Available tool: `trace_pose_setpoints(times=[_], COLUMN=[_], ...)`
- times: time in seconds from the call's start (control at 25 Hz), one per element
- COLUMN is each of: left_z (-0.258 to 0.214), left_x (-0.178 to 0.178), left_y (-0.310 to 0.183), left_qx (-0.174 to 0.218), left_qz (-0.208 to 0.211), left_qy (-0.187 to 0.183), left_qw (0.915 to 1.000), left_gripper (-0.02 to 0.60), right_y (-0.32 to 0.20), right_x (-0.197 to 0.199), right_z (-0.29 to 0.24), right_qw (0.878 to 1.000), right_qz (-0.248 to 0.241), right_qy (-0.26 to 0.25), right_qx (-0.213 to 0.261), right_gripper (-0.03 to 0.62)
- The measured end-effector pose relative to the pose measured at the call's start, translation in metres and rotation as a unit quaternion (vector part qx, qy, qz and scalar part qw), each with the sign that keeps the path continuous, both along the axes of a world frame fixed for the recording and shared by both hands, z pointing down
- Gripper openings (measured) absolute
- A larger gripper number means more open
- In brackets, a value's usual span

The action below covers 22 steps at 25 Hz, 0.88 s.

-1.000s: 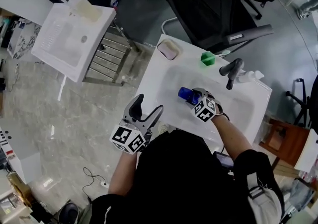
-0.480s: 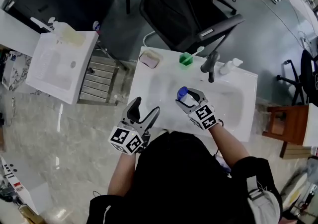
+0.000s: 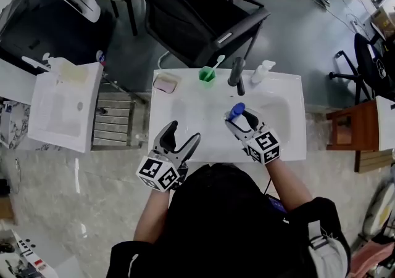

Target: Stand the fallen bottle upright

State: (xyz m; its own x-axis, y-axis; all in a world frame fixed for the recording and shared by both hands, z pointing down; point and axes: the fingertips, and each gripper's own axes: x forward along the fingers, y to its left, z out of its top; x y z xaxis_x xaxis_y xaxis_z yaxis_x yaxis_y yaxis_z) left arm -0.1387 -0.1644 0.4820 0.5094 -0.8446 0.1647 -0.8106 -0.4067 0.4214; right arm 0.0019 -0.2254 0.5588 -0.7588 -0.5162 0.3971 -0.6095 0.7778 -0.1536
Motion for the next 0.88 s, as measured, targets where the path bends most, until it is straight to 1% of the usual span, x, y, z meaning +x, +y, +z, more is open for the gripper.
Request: trace_pose_setpoints(times=[0.24,0.4,0.64,0.88], left_z=[-0.001,0.0,0.003,0.006], left_x=[0.028,0.043,0.058,0.064], left_y=[-0.011,-0.02,-0.033,-0.044], left_qx=[0.002,0.001,-0.003,-0.012], left_qz=[0.043,0.062,0.074,0.071], left_qy=[0.003,0.002,0.0,-0.005], left_qw=[0.999,0.9981,0.9973,0.9974], left_gripper=[0.388,0.388,0.388,0.388], right_y=[-0.016,-0.03,-0.058,-0.09], right_x=[0.048,0.078,0.12,0.158], right_z=[-0.014,-0.018,-0.026,-0.026], right_qw=[0.997,0.993,0.984,0.975], right_qz=[0.077,0.118,0.173,0.214], right_qy=[-0.012,-0.016,-0.013,-0.012], right_qx=[0.015,0.026,0.048,0.056], right_gripper=[0.259,0.258,0.258,0.258])
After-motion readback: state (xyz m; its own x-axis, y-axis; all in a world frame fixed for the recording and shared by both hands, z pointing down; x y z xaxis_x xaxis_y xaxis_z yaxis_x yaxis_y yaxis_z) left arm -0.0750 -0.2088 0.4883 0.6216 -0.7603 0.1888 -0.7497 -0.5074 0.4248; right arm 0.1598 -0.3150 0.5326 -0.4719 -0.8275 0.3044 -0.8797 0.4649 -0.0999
